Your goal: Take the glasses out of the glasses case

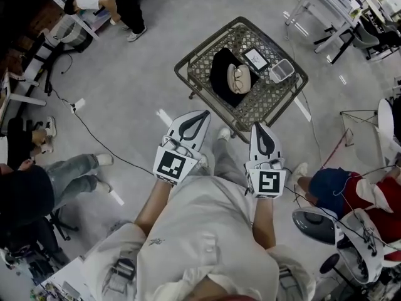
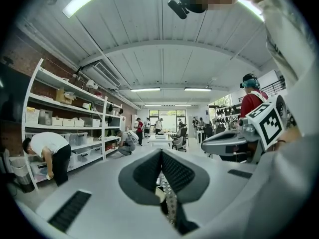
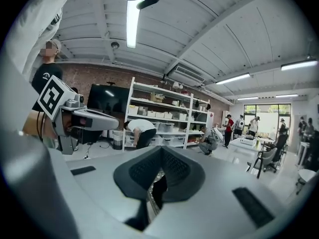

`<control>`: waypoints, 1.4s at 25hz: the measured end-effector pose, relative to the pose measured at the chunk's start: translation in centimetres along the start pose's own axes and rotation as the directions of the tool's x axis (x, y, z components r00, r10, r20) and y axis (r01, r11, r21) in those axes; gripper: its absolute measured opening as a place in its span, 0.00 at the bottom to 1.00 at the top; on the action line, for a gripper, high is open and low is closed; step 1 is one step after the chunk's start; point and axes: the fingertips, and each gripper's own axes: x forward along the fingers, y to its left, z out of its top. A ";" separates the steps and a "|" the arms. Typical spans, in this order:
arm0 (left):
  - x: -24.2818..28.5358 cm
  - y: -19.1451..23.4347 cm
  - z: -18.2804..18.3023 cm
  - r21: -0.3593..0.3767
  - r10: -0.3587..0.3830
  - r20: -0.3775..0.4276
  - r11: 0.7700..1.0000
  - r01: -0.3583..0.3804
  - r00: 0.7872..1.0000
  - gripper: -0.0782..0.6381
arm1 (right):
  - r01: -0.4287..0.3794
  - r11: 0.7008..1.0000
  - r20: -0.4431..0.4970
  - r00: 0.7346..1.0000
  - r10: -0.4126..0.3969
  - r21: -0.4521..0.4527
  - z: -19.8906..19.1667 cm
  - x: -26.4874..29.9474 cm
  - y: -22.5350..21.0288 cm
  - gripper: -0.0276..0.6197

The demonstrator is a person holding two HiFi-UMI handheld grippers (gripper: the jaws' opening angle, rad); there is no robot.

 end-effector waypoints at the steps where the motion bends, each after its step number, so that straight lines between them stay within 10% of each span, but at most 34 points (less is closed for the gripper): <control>1: 0.6 0.3 0.0 0.008 0.005 0.002 1.000 -0.005 1.000 0.13 | -0.004 1.000 0.002 1.000 0.004 0.002 -0.3 0.7 -0.5 0.05; 35: 20.5 6.9 -2.1 0.065 0.110 -0.137 0.993 -0.102 0.984 0.13 | -0.100 0.987 0.009 0.995 0.100 0.126 -4.7 16.8 -15.0 0.05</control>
